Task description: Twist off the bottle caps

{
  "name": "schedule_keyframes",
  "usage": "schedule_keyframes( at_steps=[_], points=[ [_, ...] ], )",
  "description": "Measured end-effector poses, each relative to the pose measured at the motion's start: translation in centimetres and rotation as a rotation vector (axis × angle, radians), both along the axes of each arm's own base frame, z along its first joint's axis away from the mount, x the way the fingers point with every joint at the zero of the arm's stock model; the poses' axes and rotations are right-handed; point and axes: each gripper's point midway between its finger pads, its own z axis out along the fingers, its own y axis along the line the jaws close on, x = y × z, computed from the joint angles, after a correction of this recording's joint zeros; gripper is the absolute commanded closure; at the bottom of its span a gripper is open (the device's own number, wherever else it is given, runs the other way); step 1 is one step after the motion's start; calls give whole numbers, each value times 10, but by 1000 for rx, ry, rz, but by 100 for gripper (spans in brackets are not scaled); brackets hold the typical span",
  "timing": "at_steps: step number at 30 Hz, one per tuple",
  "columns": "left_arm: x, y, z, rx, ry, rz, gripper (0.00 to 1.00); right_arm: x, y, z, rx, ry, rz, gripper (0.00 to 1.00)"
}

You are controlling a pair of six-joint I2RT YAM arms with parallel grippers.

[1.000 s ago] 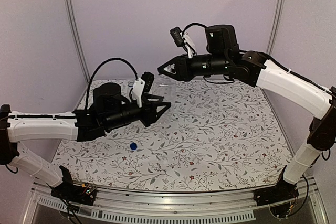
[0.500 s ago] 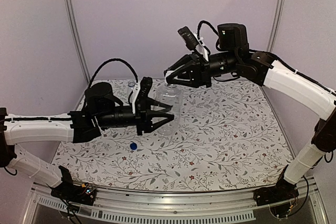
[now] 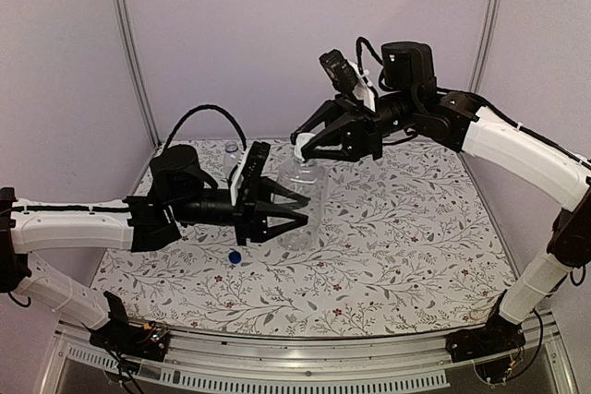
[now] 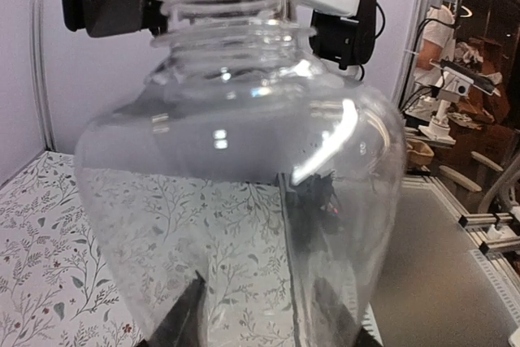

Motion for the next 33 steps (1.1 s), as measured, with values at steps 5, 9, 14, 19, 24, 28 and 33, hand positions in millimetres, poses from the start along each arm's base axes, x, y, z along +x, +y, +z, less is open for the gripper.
schedule_keyframes(
  at_steps=[5, 9, 14, 19, 24, 28, 33],
  points=[
    [8, 0, -2, 7, 3, 46, 82, 10, 1, -2, -14, 9, -53, 74],
    [10, 0, -3, 10, 5, 60, 82, 12, 2, -3, -19, 12, -64, 68],
    [9, 1, -5, 11, 10, 52, 82, 12, 1, -5, -21, 13, -59, 59],
    [6, 1, -6, 9, 15, 39, 82, 13, 0, -5, -22, 12, -60, 56],
    [8, 1, -6, 9, 16, 43, 82, 14, 0, -6, -26, 14, -64, 47],
    [11, 2, -6, 9, 16, 56, 83, 18, 0, -9, -35, 17, -83, 38],
    [21, 3, -7, 14, 18, 113, 84, 21, -1, -9, -40, 18, -99, 26]
  ],
)
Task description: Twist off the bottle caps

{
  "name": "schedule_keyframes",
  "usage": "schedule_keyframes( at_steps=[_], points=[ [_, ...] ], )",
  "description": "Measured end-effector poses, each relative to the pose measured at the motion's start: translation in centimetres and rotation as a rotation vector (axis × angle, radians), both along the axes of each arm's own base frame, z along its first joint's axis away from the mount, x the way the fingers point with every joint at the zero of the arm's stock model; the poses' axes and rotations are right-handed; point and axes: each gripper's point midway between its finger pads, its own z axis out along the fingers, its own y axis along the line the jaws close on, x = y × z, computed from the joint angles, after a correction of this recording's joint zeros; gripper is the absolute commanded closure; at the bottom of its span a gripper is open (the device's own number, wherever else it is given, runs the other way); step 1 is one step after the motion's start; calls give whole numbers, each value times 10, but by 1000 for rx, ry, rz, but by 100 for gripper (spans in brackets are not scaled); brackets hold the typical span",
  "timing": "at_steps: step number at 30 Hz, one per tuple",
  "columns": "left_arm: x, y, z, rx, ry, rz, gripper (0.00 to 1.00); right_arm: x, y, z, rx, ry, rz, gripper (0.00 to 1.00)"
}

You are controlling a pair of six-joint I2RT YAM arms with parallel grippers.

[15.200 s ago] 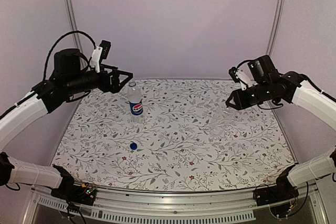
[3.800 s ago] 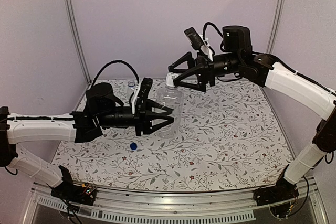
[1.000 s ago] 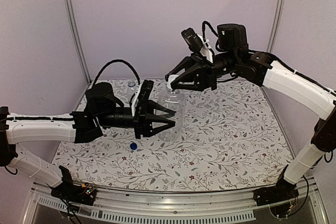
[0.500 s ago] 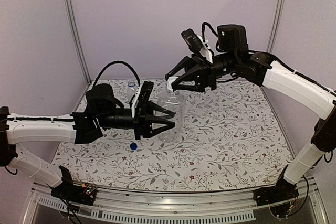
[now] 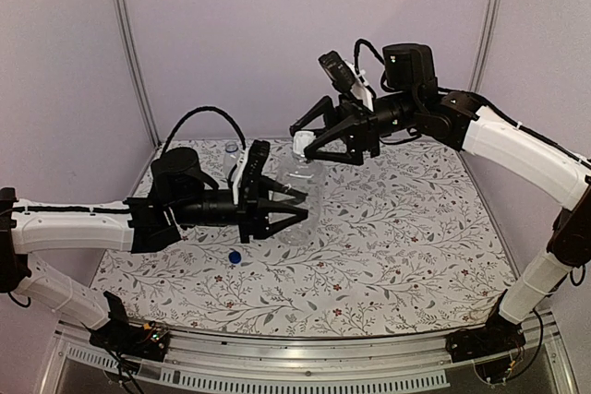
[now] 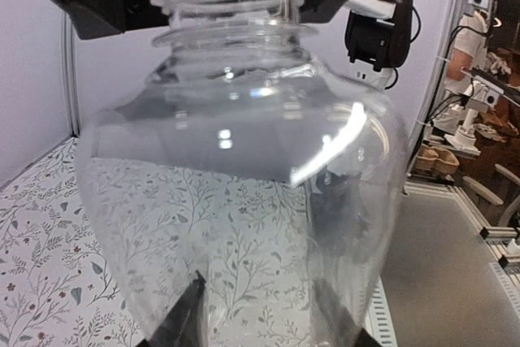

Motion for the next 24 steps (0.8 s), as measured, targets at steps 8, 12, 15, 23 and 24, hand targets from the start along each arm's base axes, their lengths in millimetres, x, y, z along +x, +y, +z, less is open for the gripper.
schedule_keyframes(
  at_steps=[8, 12, 15, 23, 24],
  points=[
    [27, 5, -8, 33, 10, 157, 84, 17, 4, -4, -33, 29, -106, 16],
    [40, 9, -14, 53, 16, 235, 83, 46, 7, -3, -62, 86, -286, 15],
    [47, 12, -16, 64, 19, 278, 84, 62, 7, 1, -60, 127, -385, 15],
    [65, 18, -27, 104, 29, 388, 83, 86, 4, 15, -40, 217, -546, 15],
    [67, 18, -27, 108, 29, 402, 83, 87, 4, 15, -38, 224, -556, 15]
  ],
)
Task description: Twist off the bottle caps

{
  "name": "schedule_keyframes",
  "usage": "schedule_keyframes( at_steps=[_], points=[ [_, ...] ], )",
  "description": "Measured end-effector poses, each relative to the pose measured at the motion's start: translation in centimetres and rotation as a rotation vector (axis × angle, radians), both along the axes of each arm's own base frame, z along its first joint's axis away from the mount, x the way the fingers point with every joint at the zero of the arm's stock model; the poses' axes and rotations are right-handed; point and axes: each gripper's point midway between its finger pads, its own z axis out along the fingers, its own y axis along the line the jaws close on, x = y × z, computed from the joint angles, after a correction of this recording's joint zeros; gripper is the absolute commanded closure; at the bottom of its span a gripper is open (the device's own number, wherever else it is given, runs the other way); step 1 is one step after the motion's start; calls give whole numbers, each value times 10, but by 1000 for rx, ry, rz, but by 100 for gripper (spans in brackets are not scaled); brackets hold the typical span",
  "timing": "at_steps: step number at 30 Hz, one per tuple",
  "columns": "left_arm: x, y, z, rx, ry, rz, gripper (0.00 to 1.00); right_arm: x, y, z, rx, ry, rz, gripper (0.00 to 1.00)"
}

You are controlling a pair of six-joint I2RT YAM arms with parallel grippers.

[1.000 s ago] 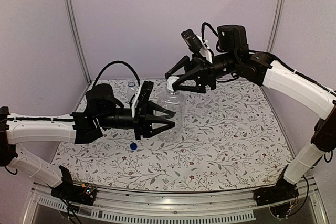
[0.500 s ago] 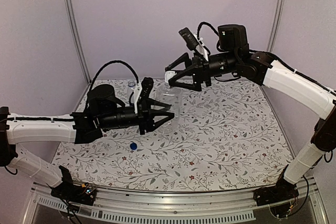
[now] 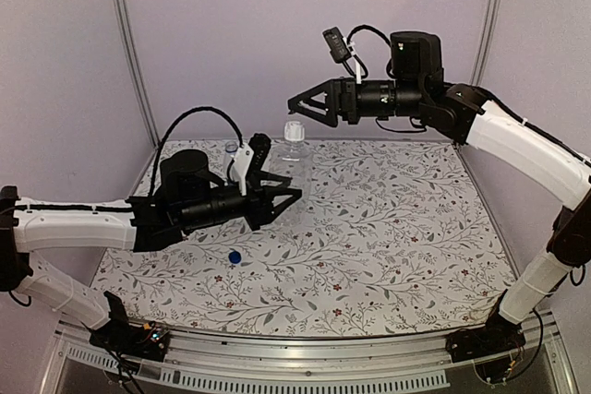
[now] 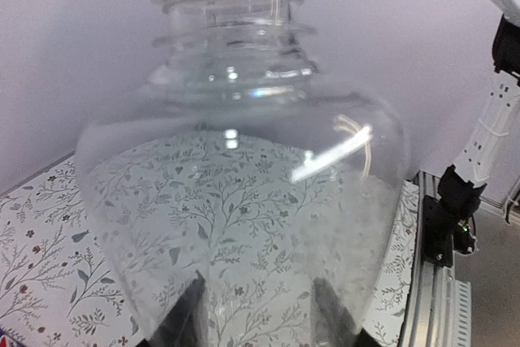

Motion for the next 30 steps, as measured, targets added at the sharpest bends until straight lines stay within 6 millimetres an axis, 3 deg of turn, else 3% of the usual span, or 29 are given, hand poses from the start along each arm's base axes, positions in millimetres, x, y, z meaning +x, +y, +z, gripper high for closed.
schedule_keyframes(
  at_steps=[10, 24, 30],
  points=[
    [15, 5, -6, 31, 2, 85, 84, 8, 13, -16, -39, 53, -68, 23],
    [20, 8, -6, 34, -1, 119, 83, 15, 26, -43, -115, 80, -120, 46],
    [22, 10, -9, 45, 3, 139, 84, 15, 27, -51, -132, 94, -120, 62]
  ],
)
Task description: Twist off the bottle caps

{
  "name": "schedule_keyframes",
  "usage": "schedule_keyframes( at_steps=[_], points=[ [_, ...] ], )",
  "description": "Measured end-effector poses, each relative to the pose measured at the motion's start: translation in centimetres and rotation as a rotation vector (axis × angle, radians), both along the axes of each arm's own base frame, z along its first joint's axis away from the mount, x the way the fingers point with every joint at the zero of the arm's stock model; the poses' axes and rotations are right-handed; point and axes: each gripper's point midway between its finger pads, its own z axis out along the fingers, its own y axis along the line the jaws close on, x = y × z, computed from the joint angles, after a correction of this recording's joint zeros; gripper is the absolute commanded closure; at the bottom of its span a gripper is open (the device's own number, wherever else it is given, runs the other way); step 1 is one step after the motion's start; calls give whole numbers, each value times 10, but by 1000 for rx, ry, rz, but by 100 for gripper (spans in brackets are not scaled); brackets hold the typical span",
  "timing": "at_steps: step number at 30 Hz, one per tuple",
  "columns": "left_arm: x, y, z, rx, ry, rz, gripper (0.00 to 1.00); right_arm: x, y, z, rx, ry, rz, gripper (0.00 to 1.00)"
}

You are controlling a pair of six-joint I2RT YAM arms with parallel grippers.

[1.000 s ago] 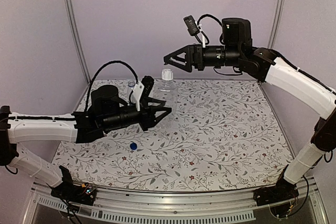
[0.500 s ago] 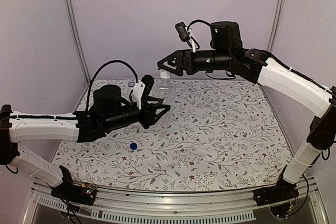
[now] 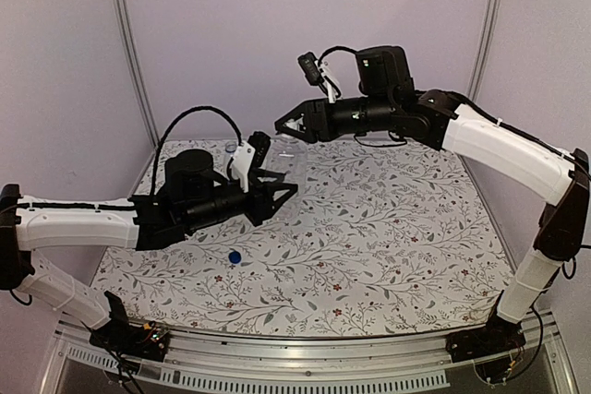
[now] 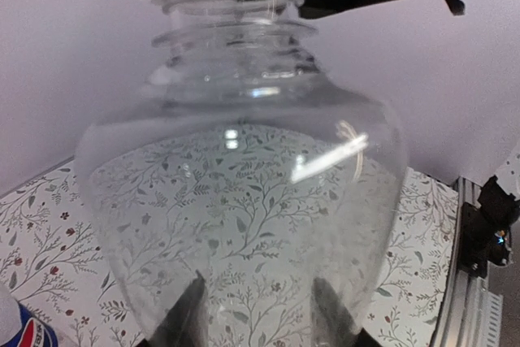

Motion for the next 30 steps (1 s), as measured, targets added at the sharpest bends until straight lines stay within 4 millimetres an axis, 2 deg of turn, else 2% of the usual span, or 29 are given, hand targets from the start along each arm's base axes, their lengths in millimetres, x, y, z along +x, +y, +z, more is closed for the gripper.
schedule_keyframes(
  at_steps=[12, 15, 22, 29, 30],
  points=[
    [1, 1, 0, 6, -4, 9, 83, -7, 3, 1, 2, -21, 48, 100],
    [-5, -1, 2, -2, -4, -35, 82, -12, 3, 4, 7, -51, 93, 100],
    [-43, -15, 13, -56, 2, -314, 82, -45, -10, 15, 54, -142, 345, 100],
    [-97, -25, 30, -137, 22, -641, 81, -105, -25, 33, 166, -233, 692, 100],
    [-102, -26, 30, -146, 32, -678, 81, -107, -25, 33, 169, -234, 701, 100]
  ],
)
